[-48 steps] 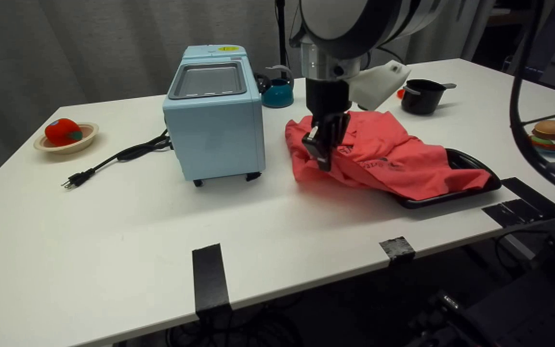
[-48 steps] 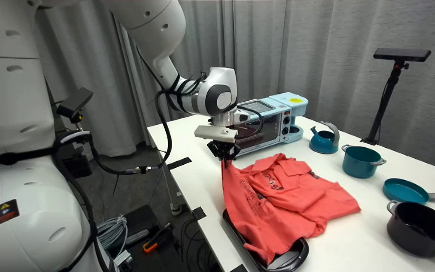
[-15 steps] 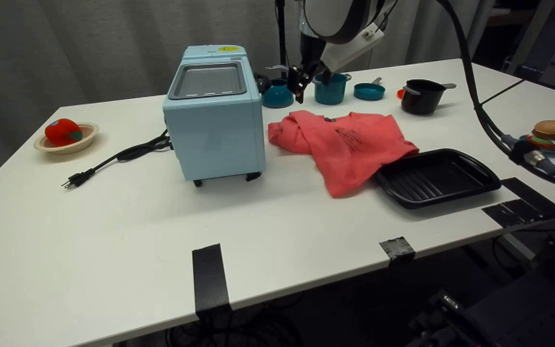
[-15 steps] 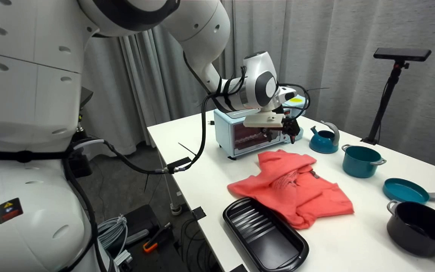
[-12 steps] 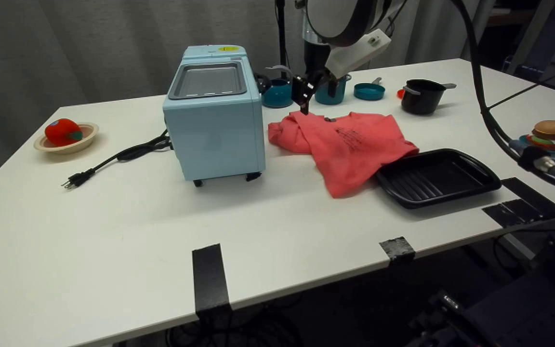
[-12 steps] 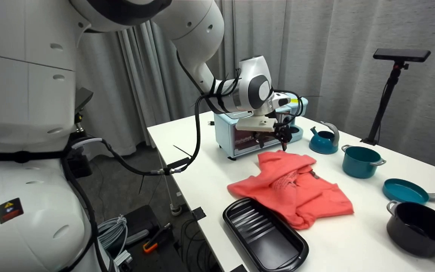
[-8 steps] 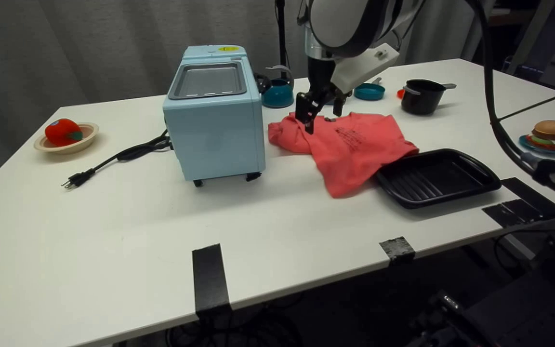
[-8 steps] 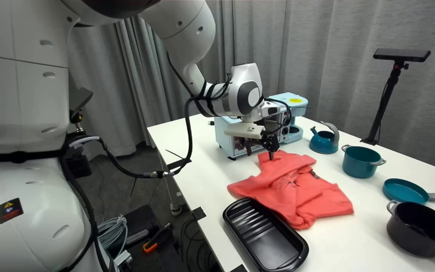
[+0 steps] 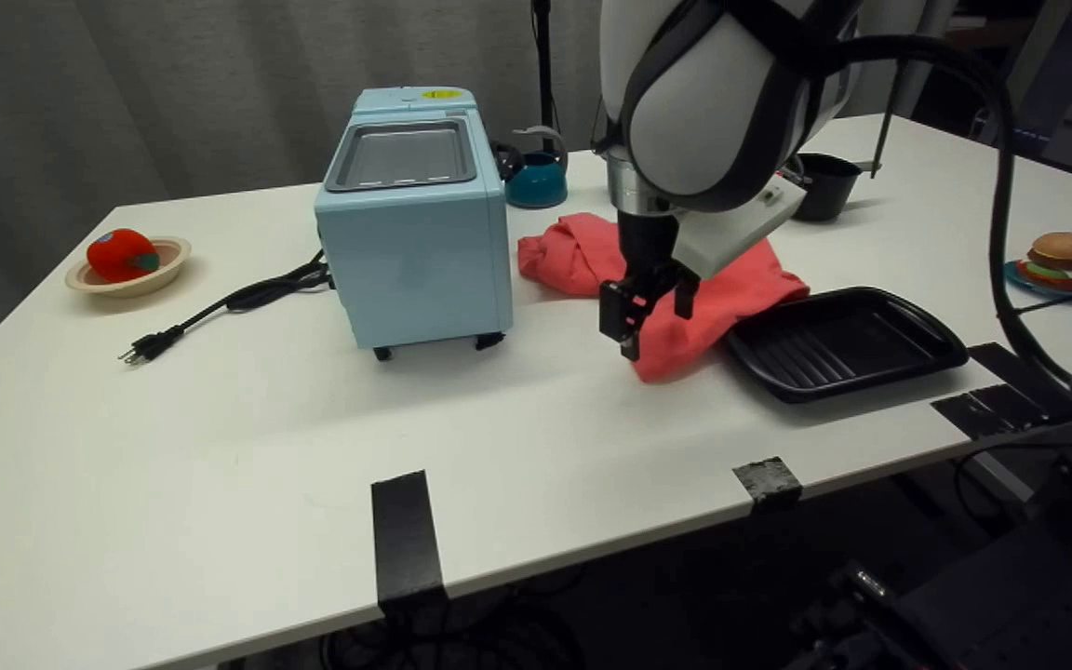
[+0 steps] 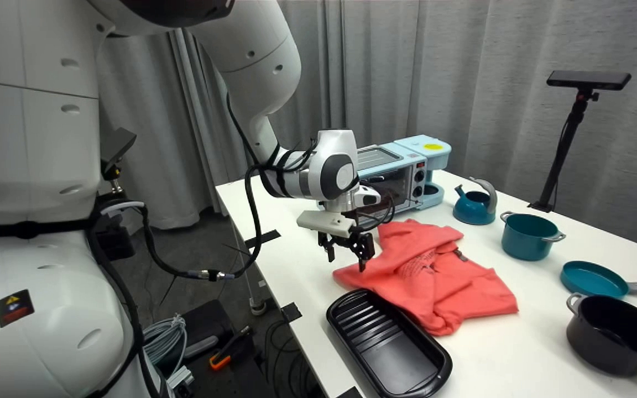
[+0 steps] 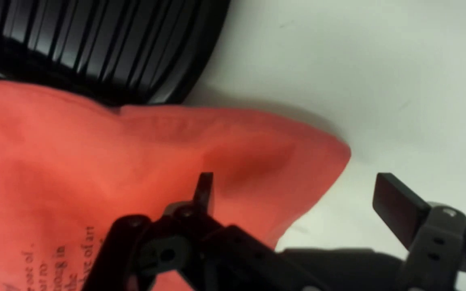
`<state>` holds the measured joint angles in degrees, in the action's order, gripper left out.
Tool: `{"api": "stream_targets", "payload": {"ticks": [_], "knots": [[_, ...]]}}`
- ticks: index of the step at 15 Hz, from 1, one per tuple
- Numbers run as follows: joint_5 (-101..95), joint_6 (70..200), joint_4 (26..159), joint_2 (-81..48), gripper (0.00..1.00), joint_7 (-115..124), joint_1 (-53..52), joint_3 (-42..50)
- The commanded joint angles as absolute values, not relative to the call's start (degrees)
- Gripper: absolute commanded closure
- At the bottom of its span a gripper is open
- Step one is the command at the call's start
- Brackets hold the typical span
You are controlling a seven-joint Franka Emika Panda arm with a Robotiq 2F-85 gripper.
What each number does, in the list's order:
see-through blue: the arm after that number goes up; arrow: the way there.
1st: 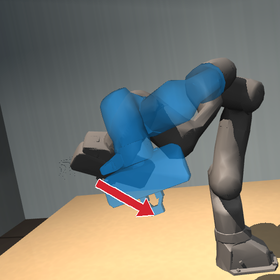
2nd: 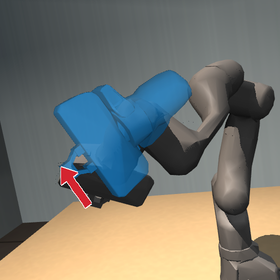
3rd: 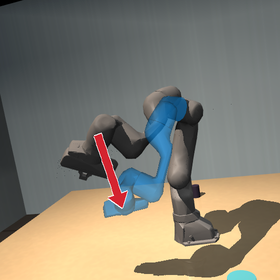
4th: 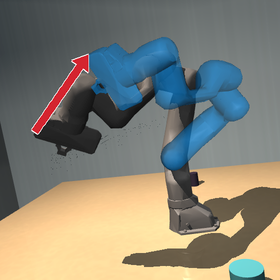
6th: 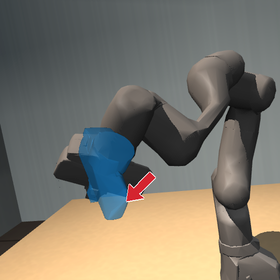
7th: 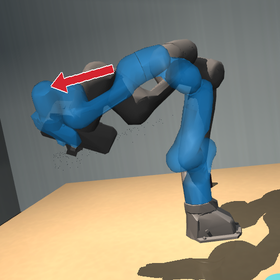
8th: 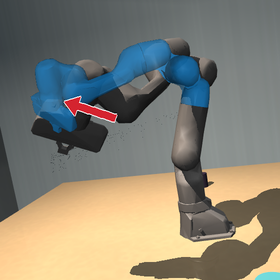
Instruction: Fold the shirt twice
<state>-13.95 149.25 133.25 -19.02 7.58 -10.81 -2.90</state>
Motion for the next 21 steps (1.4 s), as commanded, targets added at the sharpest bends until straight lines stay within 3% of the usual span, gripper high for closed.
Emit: {"api": "stream_targets", "payload": {"ticks": [1,2,3,5,14,21], "knots": [[-13.99,151.56,135.05,-19.49,0.0,8.51,-11.26,-2.74],[-13.76,151.8,135.0,-19.83,0.03,8.44,-11.27,-2.81],[-13.83,152.31,135.03,-20.22,0.28,8.51,-11.41,-2.79],[-12.72,150.18,132.57,-20.38,0.32,5.98,-10.1,-2.9],[-12.59,149.79,131.42,-21.85,1.0,6.99,-9.84,-2.25],[-11.5,150.33,132.68,-21.62,1.0,6.66,-9.71,-2.93]]}}
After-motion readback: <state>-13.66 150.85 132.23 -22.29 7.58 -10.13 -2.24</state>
